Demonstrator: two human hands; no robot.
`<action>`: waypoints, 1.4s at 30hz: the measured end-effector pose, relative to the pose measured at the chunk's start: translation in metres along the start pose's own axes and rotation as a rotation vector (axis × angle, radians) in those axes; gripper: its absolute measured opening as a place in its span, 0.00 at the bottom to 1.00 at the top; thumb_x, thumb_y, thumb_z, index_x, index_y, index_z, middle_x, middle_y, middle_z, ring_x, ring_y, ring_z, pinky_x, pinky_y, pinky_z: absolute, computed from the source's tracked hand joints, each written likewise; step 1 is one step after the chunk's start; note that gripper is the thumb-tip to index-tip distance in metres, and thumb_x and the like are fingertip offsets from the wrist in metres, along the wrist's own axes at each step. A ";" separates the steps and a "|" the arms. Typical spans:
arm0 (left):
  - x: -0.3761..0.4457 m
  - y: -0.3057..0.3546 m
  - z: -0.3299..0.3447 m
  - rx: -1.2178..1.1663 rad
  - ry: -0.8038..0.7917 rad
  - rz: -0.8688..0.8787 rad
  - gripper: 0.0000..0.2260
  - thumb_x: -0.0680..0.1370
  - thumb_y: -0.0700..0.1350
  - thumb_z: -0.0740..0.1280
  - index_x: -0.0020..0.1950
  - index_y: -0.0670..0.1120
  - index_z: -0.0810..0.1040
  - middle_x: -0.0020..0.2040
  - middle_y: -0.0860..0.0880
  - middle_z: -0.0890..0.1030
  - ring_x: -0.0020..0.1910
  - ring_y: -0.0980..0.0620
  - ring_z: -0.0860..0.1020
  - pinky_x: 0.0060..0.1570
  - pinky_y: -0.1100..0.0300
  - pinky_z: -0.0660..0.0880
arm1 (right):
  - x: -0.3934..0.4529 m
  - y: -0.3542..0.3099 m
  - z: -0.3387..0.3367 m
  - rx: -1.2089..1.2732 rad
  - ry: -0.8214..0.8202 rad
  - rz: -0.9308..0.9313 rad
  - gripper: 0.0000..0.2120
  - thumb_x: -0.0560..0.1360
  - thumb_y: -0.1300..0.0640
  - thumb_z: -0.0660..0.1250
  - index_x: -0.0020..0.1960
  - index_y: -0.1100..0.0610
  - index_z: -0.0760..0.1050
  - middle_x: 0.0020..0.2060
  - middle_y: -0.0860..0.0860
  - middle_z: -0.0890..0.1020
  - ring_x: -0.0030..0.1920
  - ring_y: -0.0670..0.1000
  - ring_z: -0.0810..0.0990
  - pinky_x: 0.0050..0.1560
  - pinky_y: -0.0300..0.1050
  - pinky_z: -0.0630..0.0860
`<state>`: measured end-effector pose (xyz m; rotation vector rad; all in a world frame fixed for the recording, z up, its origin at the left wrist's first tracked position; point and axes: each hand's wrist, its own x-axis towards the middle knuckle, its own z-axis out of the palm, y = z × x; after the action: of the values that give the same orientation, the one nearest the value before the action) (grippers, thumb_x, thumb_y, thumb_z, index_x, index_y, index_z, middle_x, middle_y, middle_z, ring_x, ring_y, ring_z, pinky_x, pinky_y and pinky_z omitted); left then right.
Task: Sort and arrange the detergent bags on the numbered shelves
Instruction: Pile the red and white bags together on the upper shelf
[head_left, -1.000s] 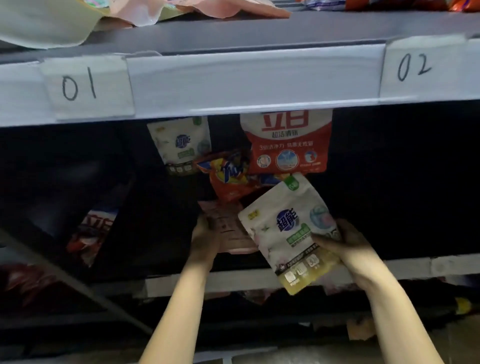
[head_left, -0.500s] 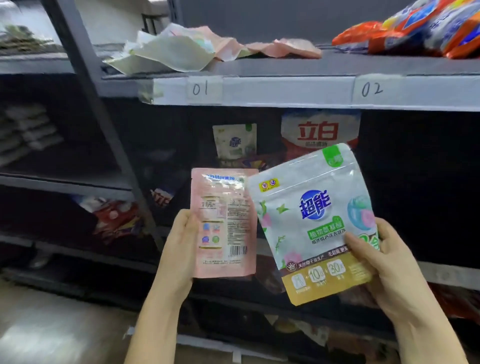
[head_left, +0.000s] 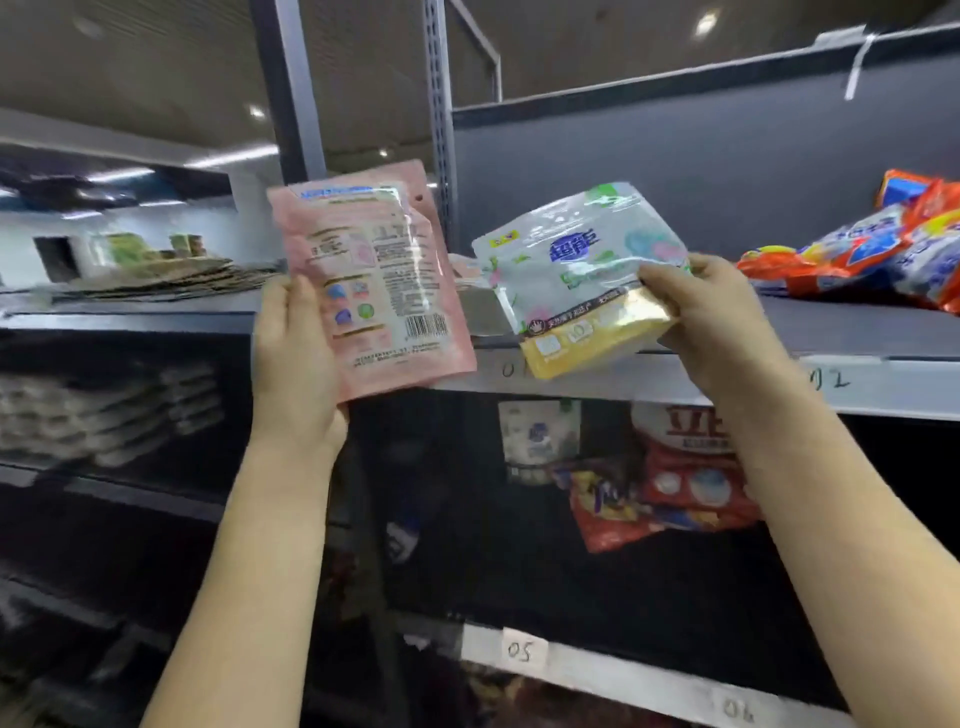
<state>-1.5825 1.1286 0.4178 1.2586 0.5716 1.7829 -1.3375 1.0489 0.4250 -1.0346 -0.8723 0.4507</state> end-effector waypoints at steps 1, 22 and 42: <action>0.015 0.004 0.004 0.010 -0.008 0.032 0.12 0.84 0.46 0.53 0.44 0.51 0.73 0.43 0.53 0.83 0.44 0.54 0.83 0.42 0.55 0.80 | 0.019 -0.001 0.008 0.010 0.010 0.021 0.11 0.73 0.59 0.66 0.53 0.63 0.75 0.40 0.55 0.81 0.33 0.47 0.80 0.29 0.38 0.76; 0.168 -0.067 0.216 0.395 -0.439 -0.198 0.16 0.79 0.34 0.53 0.64 0.38 0.71 0.58 0.43 0.78 0.51 0.44 0.78 0.45 0.54 0.75 | 0.143 0.001 0.004 -1.597 -0.139 -0.014 0.12 0.74 0.58 0.62 0.52 0.62 0.80 0.49 0.57 0.82 0.50 0.58 0.78 0.45 0.45 0.75; 0.035 -0.080 0.226 1.172 -0.696 0.433 0.12 0.80 0.46 0.56 0.58 0.44 0.75 0.56 0.47 0.80 0.56 0.44 0.75 0.51 0.56 0.69 | 0.101 -0.023 -0.089 -1.577 -0.209 -0.259 0.13 0.76 0.57 0.60 0.55 0.57 0.81 0.52 0.55 0.82 0.48 0.56 0.76 0.44 0.43 0.70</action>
<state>-1.3495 1.1761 0.4630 2.8062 1.0144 1.0813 -1.2081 1.0592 0.4660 -2.2570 -1.5546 -0.5168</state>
